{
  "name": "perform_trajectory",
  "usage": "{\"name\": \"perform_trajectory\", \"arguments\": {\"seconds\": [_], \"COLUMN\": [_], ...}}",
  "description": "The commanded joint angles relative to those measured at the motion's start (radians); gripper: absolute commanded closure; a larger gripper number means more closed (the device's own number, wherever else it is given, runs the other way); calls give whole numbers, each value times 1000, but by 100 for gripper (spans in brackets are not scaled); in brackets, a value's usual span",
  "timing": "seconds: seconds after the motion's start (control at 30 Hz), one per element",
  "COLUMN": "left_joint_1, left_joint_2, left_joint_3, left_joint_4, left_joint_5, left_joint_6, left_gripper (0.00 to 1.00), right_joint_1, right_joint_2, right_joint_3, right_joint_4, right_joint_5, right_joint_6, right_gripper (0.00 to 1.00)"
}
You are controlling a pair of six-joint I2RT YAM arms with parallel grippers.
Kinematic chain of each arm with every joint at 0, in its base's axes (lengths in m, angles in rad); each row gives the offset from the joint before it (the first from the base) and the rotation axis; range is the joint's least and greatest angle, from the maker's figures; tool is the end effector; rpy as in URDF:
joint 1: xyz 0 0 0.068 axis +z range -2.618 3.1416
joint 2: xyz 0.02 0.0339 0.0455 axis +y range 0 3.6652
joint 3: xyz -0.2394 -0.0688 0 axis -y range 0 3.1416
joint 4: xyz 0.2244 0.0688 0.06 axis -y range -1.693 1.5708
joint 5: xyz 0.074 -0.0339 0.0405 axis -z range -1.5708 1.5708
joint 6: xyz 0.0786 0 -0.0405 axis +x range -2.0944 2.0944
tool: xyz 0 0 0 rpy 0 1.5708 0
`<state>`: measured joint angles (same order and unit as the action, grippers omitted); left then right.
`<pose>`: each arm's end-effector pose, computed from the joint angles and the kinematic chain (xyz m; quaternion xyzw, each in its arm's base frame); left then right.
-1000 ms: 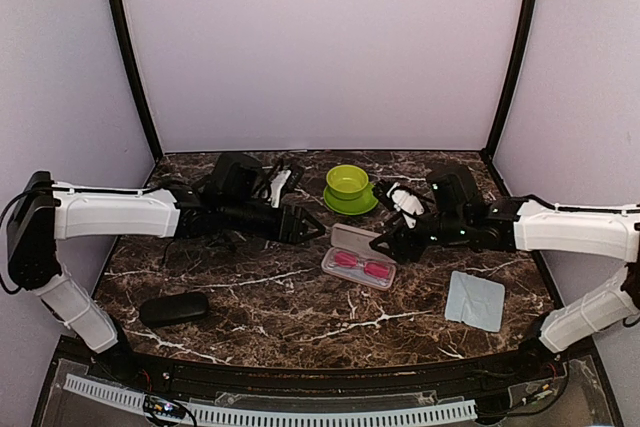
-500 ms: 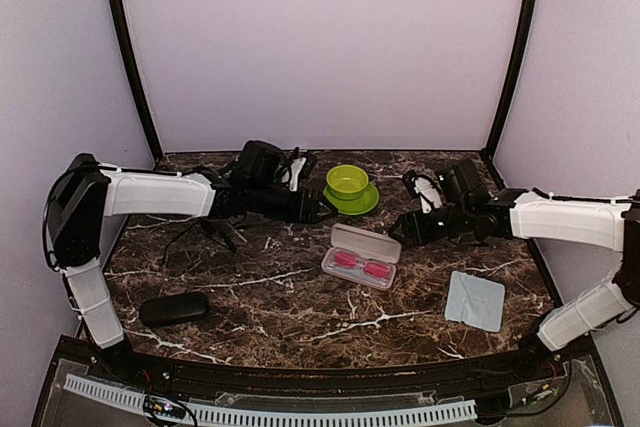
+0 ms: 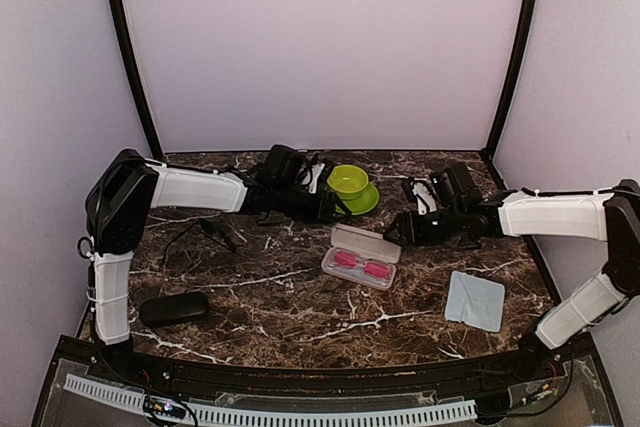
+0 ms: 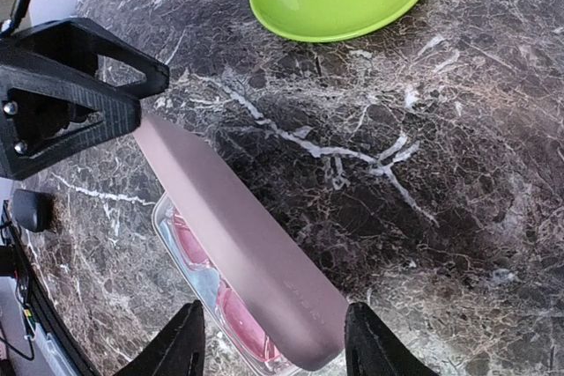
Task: Organize the sunglasses
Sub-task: Place the sunglasses in the sunglasses case, then hold the case with sunglasses at the center of the board.
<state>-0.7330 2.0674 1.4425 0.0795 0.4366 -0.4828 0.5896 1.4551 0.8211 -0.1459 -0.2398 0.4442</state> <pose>0.3310 -0.3427 0.1660 0.2116 0.8308 -0.4284 0.2853 0.2519 0.1910 0.1610 -0.1125 0.9104 0.2850 0.2779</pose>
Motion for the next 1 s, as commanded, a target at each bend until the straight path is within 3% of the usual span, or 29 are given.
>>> {"name": "perform_trajectory", "arguments": {"seconds": [0.0,0.13,0.3,0.53,0.77,0.97], "left_joint_1": [3,3,-3,-64,-166,-209], "left_joint_2": [7,-25,-175,-296,-265,-208], "left_joint_3": [35,-15,-219,-429,-456,-412], "left_joint_4": [-8,10,127,160,125,83], "left_joint_5": [34,30,-56,-159,-337,-436], "left_joint_6": [10,19,68,135,184,104], "left_gripper": [47,46,40,38,38,38], "right_joint_1": [-5,-5,-6,-6,-5,-6], "right_joint_2": [11,9,10,62,113,126], "right_joint_3": [2,2,25,90,126,123], "right_joint_4": [60,64,38,-10,-21,-12], "right_joint_5": [-34,-38,-27,-58,-82,-91], "right_joint_6": [33,20,-39,-99,-117,-119], "right_gripper": [46,45,36,35,38,39]}}
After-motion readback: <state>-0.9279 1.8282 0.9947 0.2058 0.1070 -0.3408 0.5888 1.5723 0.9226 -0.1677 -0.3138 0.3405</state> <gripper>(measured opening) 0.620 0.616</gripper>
